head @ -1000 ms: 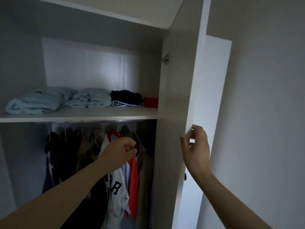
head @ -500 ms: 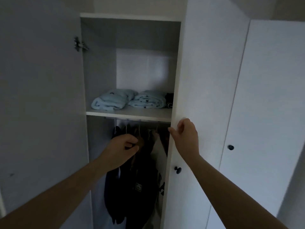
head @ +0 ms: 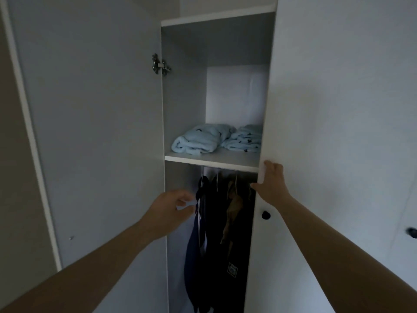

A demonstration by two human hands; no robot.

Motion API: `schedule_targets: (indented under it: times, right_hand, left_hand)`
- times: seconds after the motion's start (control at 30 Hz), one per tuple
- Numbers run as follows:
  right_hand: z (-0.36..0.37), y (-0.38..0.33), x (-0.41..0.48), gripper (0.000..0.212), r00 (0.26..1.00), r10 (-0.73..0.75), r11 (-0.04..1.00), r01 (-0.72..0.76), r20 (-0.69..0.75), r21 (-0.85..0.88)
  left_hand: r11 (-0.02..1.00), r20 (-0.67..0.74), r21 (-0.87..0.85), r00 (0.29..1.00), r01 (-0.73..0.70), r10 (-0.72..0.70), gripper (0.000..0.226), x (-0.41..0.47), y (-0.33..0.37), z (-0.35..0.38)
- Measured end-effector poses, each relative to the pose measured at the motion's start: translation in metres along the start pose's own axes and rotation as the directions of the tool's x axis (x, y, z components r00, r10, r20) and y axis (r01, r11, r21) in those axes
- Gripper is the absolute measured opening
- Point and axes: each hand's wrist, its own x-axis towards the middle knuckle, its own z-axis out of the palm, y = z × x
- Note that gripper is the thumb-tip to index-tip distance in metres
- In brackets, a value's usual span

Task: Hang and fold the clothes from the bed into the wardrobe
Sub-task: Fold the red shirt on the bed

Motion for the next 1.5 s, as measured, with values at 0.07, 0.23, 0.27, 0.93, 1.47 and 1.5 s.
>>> schedule_targets:
  times: [0.07, 0.23, 0.27, 0.93, 1.47, 1.5]
  right_hand:
    - [0.008, 0.008, 0.01, 0.092, 0.997, 0.012, 0.999, -0.008, 0.076, -0.048]
    - [0.021, 0.024, 0.027, 0.099, 0.981, 0.068, 0.997, -0.061, 0.182, -0.044]
    - [0.024, 0.023, 0.026, 0.1, 0.973, 0.083, 0.996, -0.078, 0.217, -0.032]
    - [0.128, -0.194, -0.085, 0.051, 0.898, -0.299, 0.9, 0.153, 0.323, 0.409]
    - [0.13, -0.229, -0.088, 0.047, 0.939, -0.275, 0.838, 0.128, 0.208, 0.53]
    - [0.128, -0.222, -0.089, 0.046, 0.946, -0.261, 0.838, 0.122, 0.194, 0.532]
  left_hand:
    - [1.0, -0.008, 0.019, 1.0, 0.004, -0.004, 0.015, 0.005, -0.005, 0.001]
    - [0.999, -0.017, 0.037, 1.0, 0.007, -0.007, 0.013, 0.017, -0.013, 0.005]
    - [0.998, -0.021, 0.057, 1.0, 0.009, -0.008, 0.013, 0.018, -0.015, 0.004]
    - [0.975, -0.542, 0.122, 0.835, 0.184, -0.09, 0.019, -0.068, -0.083, -0.143]
    - [0.961, -0.566, 0.16, 0.819, 0.224, -0.096, 0.036, -0.075, -0.114, -0.161]
    - [0.959, -0.556, 0.193, 0.828, 0.209, -0.068, 0.035, -0.074, -0.111, -0.157]
